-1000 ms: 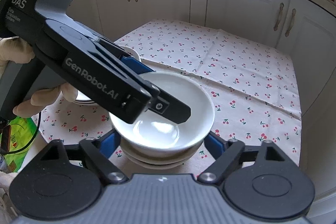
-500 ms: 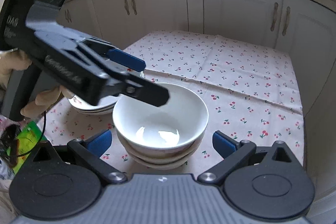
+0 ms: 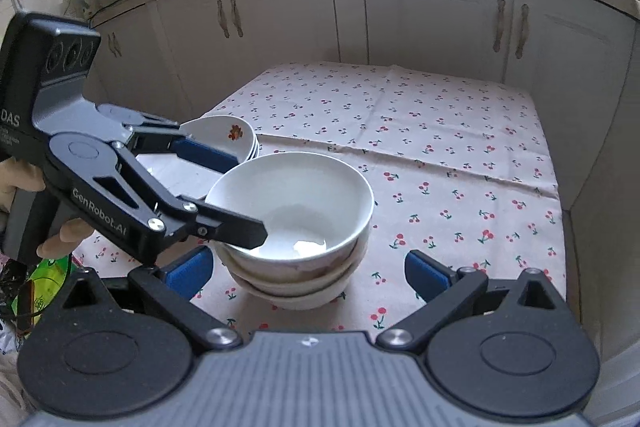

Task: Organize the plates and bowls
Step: 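Open the left gripper and withdraw it from the bowl stack, then grasp the three-bowl stack from opposite sides with both grippers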

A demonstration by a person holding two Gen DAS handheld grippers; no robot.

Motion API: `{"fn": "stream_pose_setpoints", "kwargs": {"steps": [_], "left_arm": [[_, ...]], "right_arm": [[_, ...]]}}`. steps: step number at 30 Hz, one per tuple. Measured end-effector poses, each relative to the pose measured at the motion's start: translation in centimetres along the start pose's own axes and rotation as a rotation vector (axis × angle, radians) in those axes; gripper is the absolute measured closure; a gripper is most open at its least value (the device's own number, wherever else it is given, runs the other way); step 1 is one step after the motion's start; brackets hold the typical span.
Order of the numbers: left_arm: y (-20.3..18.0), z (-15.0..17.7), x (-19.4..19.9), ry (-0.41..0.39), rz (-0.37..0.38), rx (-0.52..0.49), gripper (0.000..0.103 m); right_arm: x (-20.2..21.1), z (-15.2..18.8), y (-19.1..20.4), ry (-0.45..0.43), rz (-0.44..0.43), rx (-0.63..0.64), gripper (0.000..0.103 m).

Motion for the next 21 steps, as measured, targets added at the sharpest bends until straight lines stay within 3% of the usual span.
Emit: {"fn": "stream_pose_setpoints", "kwargs": {"steps": [5,10,13,17,21], "left_arm": [[-0.2,0.0,0.5,-0.009,-0.012,-0.009,0.007],[-0.3,0.0,3.0,-0.096,-0.013,-0.028,0.003],[-0.6,0.9,4.4,-0.139,-0.012,-0.062,0.001],[-1.5,2.5,4.8,-0.119,-0.019,-0.138,0.001],[-2.3,3.8,3.3,-0.045,-0.013,-0.169,0.001]], "right_arm": [[0.6,0.3,-0.6,-0.006,0.012,-0.026,0.000],[1.3,0.7,-1.1,-0.029,0.038,-0.007,0.000],[1.1,1.7,-1.4,-0.007,0.010,0.018,0.000],[-0.3,3.4,-1.6,0.064,-0.003,0.056,0.000],[-2.5,4.5,-2.2,0.117,0.019,0.079,0.000]]}}
Point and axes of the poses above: each gripper's, at about its wrist camera, not at the fingertips, and x roughly against the way its jaws point, y to its left, z to its underside, the point moved 8 cm from there along -x, roughly the way its jaws point, and after that the axes turned 6 degrees about -x, right-handed, at the moved point
